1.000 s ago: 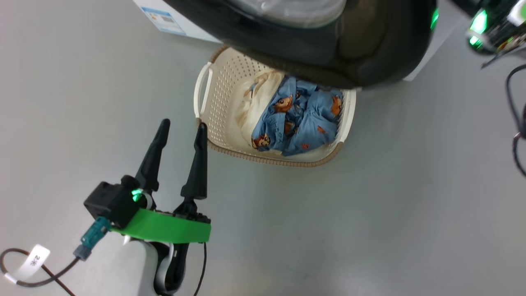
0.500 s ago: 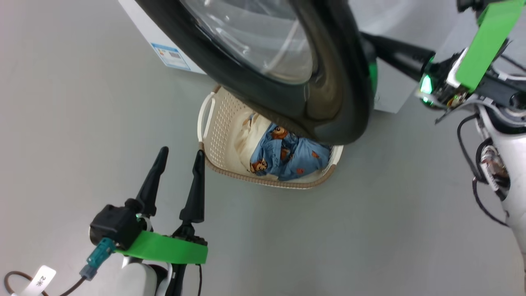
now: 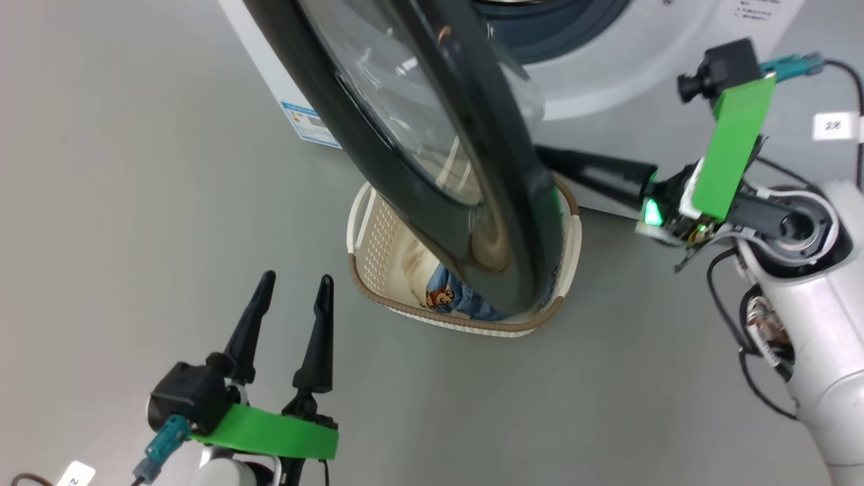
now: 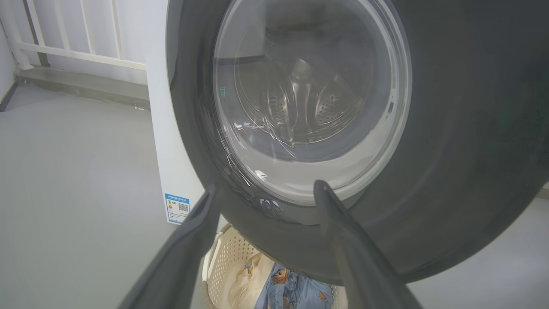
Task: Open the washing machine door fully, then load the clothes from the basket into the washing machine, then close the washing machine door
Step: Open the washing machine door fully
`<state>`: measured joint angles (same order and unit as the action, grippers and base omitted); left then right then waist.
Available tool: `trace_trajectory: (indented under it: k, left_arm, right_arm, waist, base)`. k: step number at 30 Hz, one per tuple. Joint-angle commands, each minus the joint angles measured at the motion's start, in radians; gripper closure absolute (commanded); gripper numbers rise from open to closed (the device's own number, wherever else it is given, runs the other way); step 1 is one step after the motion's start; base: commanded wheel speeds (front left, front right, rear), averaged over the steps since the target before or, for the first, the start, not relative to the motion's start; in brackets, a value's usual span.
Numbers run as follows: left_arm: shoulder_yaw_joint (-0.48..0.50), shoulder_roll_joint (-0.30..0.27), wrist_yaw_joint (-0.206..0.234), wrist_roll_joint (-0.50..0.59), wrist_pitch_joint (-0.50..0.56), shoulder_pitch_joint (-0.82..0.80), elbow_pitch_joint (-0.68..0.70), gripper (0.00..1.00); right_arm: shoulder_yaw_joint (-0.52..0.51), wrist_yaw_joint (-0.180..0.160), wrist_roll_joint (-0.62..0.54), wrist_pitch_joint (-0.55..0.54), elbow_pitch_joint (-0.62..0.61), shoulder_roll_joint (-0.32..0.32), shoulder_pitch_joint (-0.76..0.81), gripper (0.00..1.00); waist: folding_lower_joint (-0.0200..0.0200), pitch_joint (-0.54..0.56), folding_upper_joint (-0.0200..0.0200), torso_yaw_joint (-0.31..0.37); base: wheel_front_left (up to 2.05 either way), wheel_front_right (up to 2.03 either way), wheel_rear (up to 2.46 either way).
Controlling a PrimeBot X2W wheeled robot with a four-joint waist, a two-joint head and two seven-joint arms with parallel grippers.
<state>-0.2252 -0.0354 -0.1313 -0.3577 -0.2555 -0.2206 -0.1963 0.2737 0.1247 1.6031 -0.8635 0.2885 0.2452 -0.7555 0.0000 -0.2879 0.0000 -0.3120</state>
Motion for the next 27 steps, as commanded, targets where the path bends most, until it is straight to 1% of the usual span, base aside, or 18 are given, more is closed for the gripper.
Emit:
trace_trajectory:
  k: [1,15,27]
  left_arm:
    - [0.034,-0.016,0.001,0.014,-0.006,0.009,0.018,0.00]
    - [0.030,-0.017,0.001,0.011,-0.006,0.033,0.010,0.00]
    - [0.016,-0.016,0.001,0.008,-0.006,0.036,-0.003,0.00]
  right_arm:
    - [0.019,0.006,0.004,-0.014,-0.038,-0.030,0.023,1.00]
    - [0.047,0.006,0.000,-0.058,-0.065,-0.091,0.076,1.00]
    - [0.066,0.006,-0.007,-0.071,-0.070,-0.133,0.101,1.00]
  waist:
    - [0.0001,0.014,0.0000,-0.014]
    - [0.0001,0.048,0.0000,-0.072]
    - [0.0001,0.074,0.0000,-0.095]
  base:
    - [0.00,0.00,0.00]
    - [0.00,0.00,0.00]
    - [0.00,0.00,0.00]
